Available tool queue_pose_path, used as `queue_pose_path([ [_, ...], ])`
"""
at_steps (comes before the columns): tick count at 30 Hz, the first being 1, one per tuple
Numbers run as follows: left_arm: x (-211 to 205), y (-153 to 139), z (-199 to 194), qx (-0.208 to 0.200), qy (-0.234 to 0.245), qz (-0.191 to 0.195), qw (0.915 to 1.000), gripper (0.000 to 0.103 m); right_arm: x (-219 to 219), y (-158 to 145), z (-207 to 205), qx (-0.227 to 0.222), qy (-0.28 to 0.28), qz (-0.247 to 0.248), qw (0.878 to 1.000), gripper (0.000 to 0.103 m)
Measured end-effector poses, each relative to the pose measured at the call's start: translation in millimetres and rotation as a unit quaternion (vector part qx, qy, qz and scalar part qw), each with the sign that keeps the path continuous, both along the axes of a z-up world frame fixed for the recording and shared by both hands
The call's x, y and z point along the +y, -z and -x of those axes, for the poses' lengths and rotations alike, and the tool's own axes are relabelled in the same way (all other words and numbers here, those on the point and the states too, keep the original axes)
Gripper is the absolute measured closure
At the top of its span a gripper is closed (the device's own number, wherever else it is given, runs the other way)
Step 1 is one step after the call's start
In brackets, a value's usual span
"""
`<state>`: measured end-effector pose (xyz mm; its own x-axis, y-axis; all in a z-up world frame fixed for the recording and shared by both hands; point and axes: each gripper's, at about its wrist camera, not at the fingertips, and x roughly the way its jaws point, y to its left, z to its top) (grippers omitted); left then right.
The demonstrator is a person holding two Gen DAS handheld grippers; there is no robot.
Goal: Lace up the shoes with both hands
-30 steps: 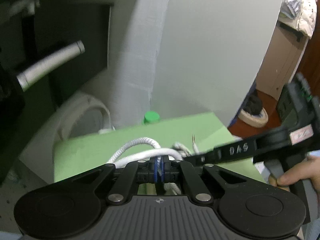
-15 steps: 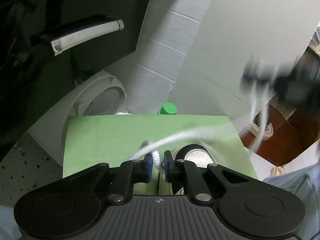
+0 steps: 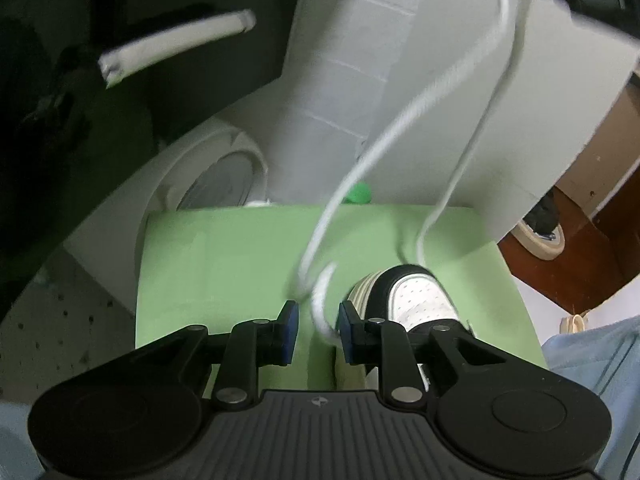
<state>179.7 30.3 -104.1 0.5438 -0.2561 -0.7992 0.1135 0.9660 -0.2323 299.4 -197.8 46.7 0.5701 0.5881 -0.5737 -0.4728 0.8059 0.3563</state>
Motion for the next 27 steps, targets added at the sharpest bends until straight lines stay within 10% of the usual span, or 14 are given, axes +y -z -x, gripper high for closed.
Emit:
queue_pose_path([
  [3, 7, 16, -6, 0.057, -0.015, 0.013, 0.9982, 0.071, -1, 45, -6, 0.068, 0.023, 0.000, 0.997, 0.060],
  [7, 23, 30, -11, 0.102, -0.057, 0.051, 0.9919, 0.071, -18, 83, -13, 0.116, 0.067, -0.022, 0.991, 0.055],
  [21, 36, 10, -12, 0.047, -0.105, 0.060, 0.9915, 0.067, -49, 161, 6, 0.140, 0.084, 0.049, 0.985, 0.044],
  [24, 32, 8, -12, 0.042, -0.092, 0.053, 0.9935, 0.067, -53, 175, 5, 0.144, 0.098, 0.048, 0.984, 0.051],
  [27, 32, 9, -13, 0.046, -0.090, 0.053, 0.9935, 0.067, -66, 183, 11, 0.161, 0.097, 0.031, 0.982, 0.098],
])
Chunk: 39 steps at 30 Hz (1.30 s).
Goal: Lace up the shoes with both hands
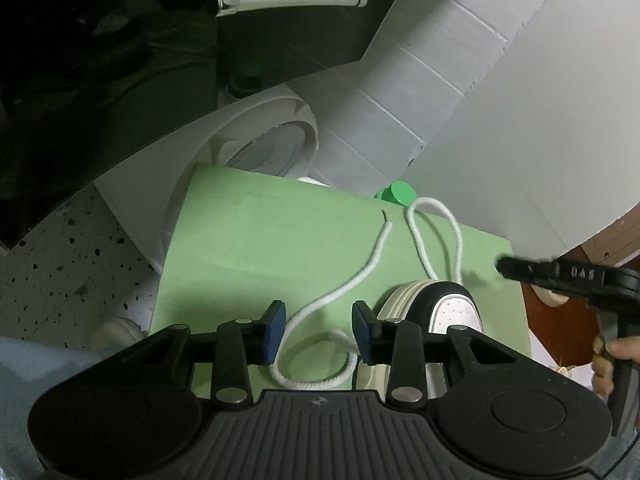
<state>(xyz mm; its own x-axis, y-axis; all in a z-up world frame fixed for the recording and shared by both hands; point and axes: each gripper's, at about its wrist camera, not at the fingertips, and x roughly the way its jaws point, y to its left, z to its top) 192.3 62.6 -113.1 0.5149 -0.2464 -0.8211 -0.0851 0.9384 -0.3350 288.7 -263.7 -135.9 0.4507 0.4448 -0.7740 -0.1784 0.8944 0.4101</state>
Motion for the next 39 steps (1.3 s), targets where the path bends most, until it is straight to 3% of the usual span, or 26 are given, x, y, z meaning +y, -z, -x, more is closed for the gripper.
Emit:
queue_pose_path([
  [3, 2, 0, -2, -0.001, -0.003, 0.009, 1.0000, 0.067, -19, -6, 8, 0.001, 0.007, 0.000, 1.000, 0.095],
  [7, -2, -2, -2, -0.010, 0.005, 0.011, 0.9999, 0.067, -22, -16, 21, -0.005, -0.041, 0.038, 0.998, 0.080],
  [12, -9, -8, 0, -0.035, 0.023, 0.000, 0.9991, 0.066, 11, 5, 50, -0.027, -0.154, 0.165, 0.974, 0.077],
  [18, -16, -17, 5, -0.071, 0.043, -0.015, 0.9964, 0.060, 22, 33, 59, -0.027, -0.193, 0.212, 0.957, 0.077],
  [23, -27, -23, 8, -0.099, 0.074, -0.034, 0.9918, 0.059, 23, 37, 47, -0.027, -0.179, 0.198, 0.963, 0.078],
  [24, -29, -24, 9, -0.105, 0.081, -0.039, 0.9904, 0.059, 23, 38, 46, -0.025, -0.178, 0.193, 0.965, 0.082],
  [25, -33, -25, 10, -0.112, 0.091, -0.046, 0.9885, 0.058, 22, 39, 44, -0.023, -0.177, 0.188, 0.966, 0.093],
  [29, -49, -32, 18, -0.147, 0.133, -0.082, 0.9766, 0.058, 19, 31, 42, -0.008, -0.168, 0.163, 0.972, 0.098],
  [31, -66, -38, 29, -0.186, 0.175, -0.119, 0.9595, 0.058, 18, 10, 48, -0.027, -0.171, 0.149, 0.974, 0.098],
  [33, -83, -44, 40, -0.225, 0.218, -0.156, 0.9368, 0.058, 18, -17, 56, -0.051, -0.178, 0.128, 0.974, 0.098],
  [36, -113, -47, 65, -0.292, 0.294, -0.216, 0.8841, 0.058, 17, -56, 75, -0.071, -0.196, 0.094, 0.973, 0.098],
  [39, -138, -42, 88, -0.337, 0.359, -0.272, 0.8268, 0.058, 23, -89, 98, -0.087, -0.239, 0.108, 0.961, 0.098],
])
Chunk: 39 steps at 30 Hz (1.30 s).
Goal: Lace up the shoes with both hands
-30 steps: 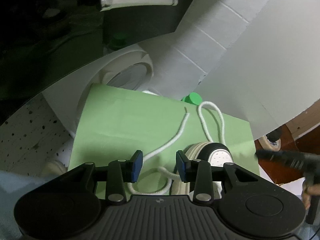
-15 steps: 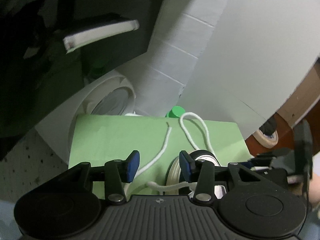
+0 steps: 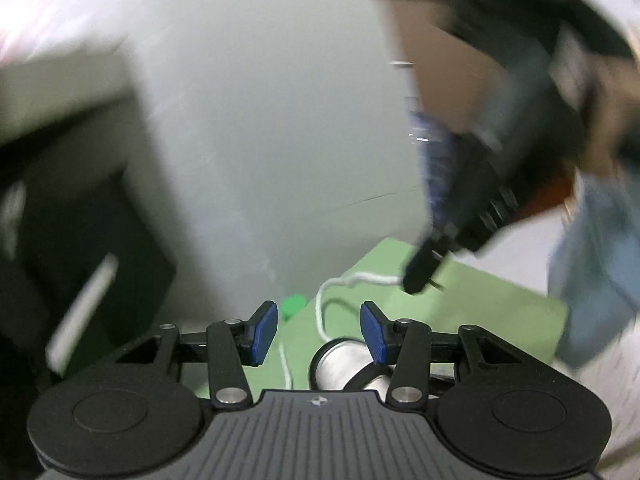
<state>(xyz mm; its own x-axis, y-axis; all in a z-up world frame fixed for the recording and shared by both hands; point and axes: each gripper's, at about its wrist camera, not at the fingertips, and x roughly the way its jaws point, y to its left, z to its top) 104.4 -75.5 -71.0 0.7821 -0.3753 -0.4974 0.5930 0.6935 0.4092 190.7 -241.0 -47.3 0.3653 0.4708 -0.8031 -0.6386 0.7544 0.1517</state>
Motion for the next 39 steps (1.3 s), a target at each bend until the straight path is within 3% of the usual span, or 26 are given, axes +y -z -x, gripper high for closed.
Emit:
queue_pose_path([
  [4, -20, 9, 24, -0.061, 0.063, -0.070, 0.9937, 0.058, 14, -37, 28, -0.031, -0.070, 0.059, 0.995, 0.098],
  [7, -29, 11, 37, -0.110, 0.087, -0.101, 0.9849, 0.058, 29, -56, 45, -0.046, -0.124, 0.114, 0.985, 0.098],
  [11, -36, 8, 47, -0.146, 0.104, -0.113, 0.9773, 0.058, 44, -61, 52, -0.049, -0.165, 0.181, 0.968, 0.098],
  [16, -39, 6, 49, -0.168, 0.116, -0.123, 0.9711, 0.059, 56, -62, 58, -0.040, -0.206, 0.215, 0.954, 0.098],
  [18, -39, 4, 48, -0.155, 0.121, -0.117, 0.9735, 0.080, 59, -65, 60, -0.040, -0.212, 0.217, 0.952, 0.098],
  [19, -38, 2, 47, -0.142, 0.120, -0.113, 0.9761, 0.096, 61, -67, 61, -0.041, -0.213, 0.215, 0.952, 0.098],
  [22, -32, -6, 38, -0.095, 0.099, -0.072, 0.9879, 0.098, 55, -72, 58, -0.045, -0.191, 0.199, 0.960, 0.097],
  [25, -23, -15, 22, -0.048, 0.059, -0.023, 0.9968, 0.098, 35, -79, 45, -0.026, -0.119, 0.130, 0.984, 0.092],
  [27, -17, -18, 10, -0.016, 0.032, 0.004, 0.9994, 0.098, 6, -82, 37, -0.004, -0.027, 0.041, 0.999, 0.072],
  [28, -14, -19, 5, -0.003, 0.020, 0.016, 0.9997, 0.098, -10, -81, 34, 0.009, 0.022, -0.015, 1.000, 0.069],
  [29, -10, -18, 3, 0.007, 0.010, 0.026, 0.9996, 0.098, -27, -78, 33, 0.025, 0.073, -0.075, 0.994, 0.068],
  [31, -8, -20, -2, 0.016, -0.003, 0.038, 0.9991, 0.098, -52, -68, 35, 0.055, 0.143, -0.185, 0.971, 0.067],
  [33, -6, -25, -4, 0.020, -0.011, 0.043, 0.9988, 0.098, -63, -56, 40, 0.068, 0.183, -0.252, 0.948, 0.067],
  [35, -7, -26, -4, 0.021, -0.012, 0.041, 0.9989, 0.098, -62, -47, 44, 0.068, 0.201, -0.278, 0.937, 0.067],
  [39, -9, -22, 1, 0.014, -0.007, 0.033, 0.9993, 0.098, -46, -32, 47, 0.059, 0.217, -0.295, 0.929, 0.067],
])
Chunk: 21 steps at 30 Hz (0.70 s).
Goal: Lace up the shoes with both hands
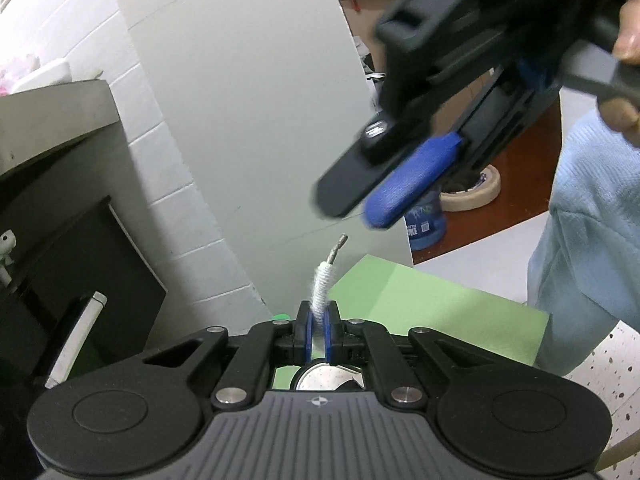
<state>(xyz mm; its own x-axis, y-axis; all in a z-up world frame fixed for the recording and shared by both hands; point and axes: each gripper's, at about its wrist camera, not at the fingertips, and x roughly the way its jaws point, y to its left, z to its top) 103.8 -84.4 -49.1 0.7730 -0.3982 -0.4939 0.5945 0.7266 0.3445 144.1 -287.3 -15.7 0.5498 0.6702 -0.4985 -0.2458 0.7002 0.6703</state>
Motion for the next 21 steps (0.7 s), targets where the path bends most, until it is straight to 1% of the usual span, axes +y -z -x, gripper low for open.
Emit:
queue_pose_path([
  [2, 0, 1, 3, -0.003, 0.002, -0.003, 1.0000, 0.098, 9, 8, -3, 0.005, 0.004, -0.006, 1.000, 0.068],
  [5, 4, 0, 5, -0.008, -0.001, -0.001, 1.0000, 0.098, 19, 15, -5, 0.007, 0.000, 0.005, 1.000, 0.098],
  [6, 5, 0, 5, -0.011, -0.003, 0.000, 0.9999, 0.098, 22, 13, -6, 0.001, 0.003, 0.012, 1.000, 0.099],
  [7, 5, -2, 6, -0.017, -0.007, 0.001, 0.9998, 0.095, 25, 10, -6, -0.004, 0.005, 0.014, 1.000, 0.099],
  [8, 6, -4, 7, -0.024, -0.012, 0.002, 0.9996, 0.092, 26, 6, -5, -0.010, 0.006, 0.012, 1.000, 0.099],
  [9, 7, -5, 8, -0.031, -0.017, 0.004, 0.9994, 0.091, 27, 0, -4, -0.016, 0.006, 0.007, 1.000, 0.099],
  [10, 8, -7, 8, -0.035, -0.022, 0.007, 0.9991, 0.085, 26, -7, -3, -0.023, 0.005, 0.001, 1.000, 0.099],
  [11, 9, -8, 8, -0.038, -0.027, 0.010, 0.9989, 0.071, 26, -17, -2, -0.033, 0.003, -0.004, 0.999, 0.099],
  [13, 11, -11, 9, -0.047, -0.037, 0.019, 0.9980, 0.058, 28, -41, 1, -0.061, -0.004, -0.010, 0.998, 0.099],
  [15, 12, -14, 9, -0.054, -0.046, 0.025, 0.9971, 0.057, 30, -67, 5, -0.091, -0.012, -0.017, 0.996, 0.099],
  [18, 12, -16, 8, -0.063, -0.064, 0.022, 0.9957, 0.057, 34, -102, 7, -0.124, -0.025, -0.037, 0.991, 0.099],
  [20, 13, -17, 5, -0.061, -0.075, 0.027, 0.9949, 0.053, 36, -124, 9, -0.145, -0.032, -0.049, 0.988, 0.099],
  [21, 14, -18, 3, -0.057, -0.078, 0.034, 0.9947, 0.053, 37, -136, 11, -0.157, -0.037, -0.055, 0.985, 0.099],
])
